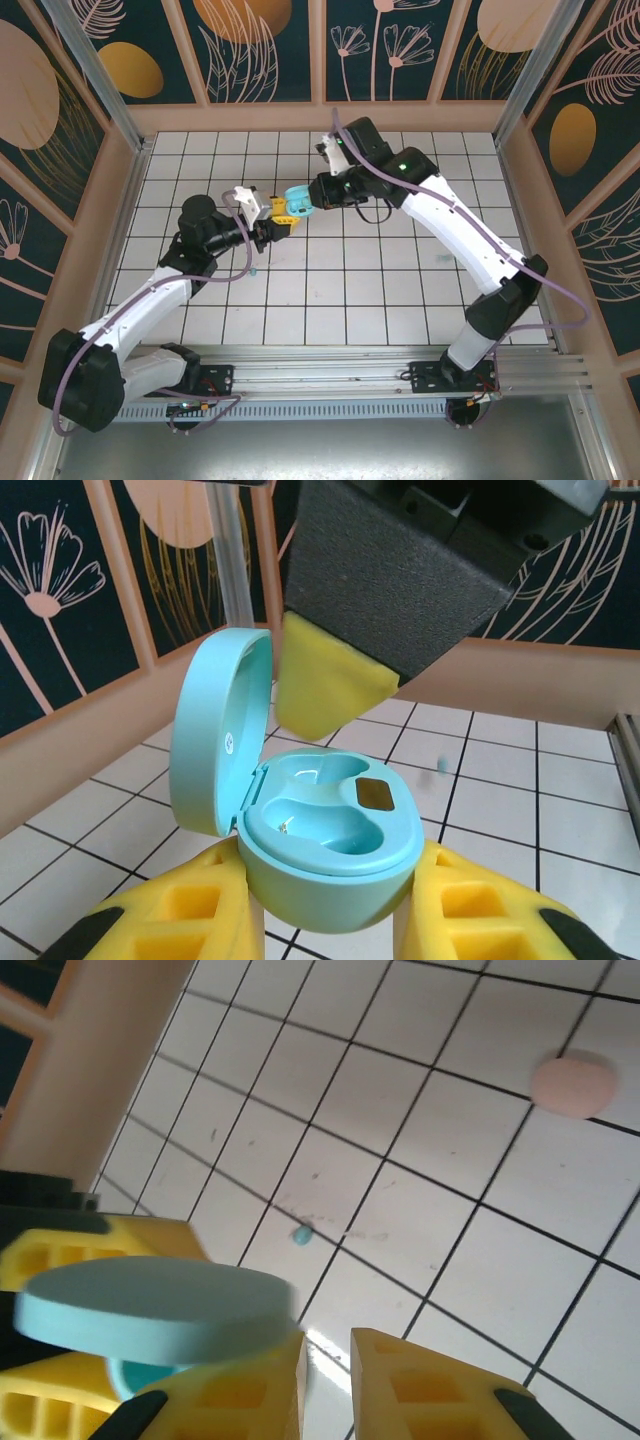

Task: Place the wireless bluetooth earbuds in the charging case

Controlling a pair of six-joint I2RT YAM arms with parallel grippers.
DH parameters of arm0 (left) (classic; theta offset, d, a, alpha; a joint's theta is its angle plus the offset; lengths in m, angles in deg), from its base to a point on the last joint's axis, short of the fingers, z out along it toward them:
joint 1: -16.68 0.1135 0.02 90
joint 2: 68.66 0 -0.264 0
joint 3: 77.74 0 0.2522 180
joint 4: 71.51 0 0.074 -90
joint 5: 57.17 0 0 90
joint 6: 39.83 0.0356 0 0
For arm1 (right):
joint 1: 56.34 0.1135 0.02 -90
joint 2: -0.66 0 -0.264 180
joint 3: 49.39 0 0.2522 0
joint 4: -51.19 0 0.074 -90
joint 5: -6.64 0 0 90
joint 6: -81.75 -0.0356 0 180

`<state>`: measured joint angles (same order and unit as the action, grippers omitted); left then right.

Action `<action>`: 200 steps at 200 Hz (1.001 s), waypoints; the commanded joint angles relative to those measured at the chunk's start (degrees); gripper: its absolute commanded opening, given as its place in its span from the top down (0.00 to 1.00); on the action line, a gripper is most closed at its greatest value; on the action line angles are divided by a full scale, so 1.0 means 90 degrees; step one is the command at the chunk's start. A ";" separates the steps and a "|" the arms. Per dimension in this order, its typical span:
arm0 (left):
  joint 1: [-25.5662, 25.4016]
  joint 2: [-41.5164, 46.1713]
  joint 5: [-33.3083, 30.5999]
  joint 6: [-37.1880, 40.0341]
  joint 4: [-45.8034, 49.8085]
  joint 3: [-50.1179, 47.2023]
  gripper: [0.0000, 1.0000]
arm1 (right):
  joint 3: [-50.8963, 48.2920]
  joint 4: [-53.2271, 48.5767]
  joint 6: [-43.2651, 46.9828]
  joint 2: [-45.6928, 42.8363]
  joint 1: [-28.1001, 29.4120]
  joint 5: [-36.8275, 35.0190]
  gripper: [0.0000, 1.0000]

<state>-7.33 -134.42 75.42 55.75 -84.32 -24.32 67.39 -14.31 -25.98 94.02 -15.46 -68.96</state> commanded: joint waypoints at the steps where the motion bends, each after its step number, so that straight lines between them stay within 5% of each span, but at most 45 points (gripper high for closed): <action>1: -0.0023 -0.0085 -0.0177 0.0132 -0.0007 0.0221 0.80 | -0.0687 0.0948 -0.0427 -0.0735 -0.0377 -0.0255 0.81; 86: -0.0029 -0.0320 -0.0628 0.0247 -0.0154 0.0319 0.79 | -0.1359 0.1597 -0.0508 -0.1266 -0.1022 -0.0925 0.79; 136: -0.0028 -0.0388 -0.0774 0.0307 -0.0145 0.0367 0.79 | -0.1303 0.1646 -0.0507 -0.1173 -0.1024 -0.1350 0.63; 200: -0.0028 -0.0767 -0.0990 0.0173 -0.0544 0.0447 0.79 | -0.1910 0.1370 -0.1090 -0.1881 -0.2672 -0.2223 0.54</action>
<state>-7.33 -139.86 67.49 57.54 -84.87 -21.63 53.80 -1.35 -32.63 81.80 -34.01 -84.57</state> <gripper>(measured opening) 0.286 0.455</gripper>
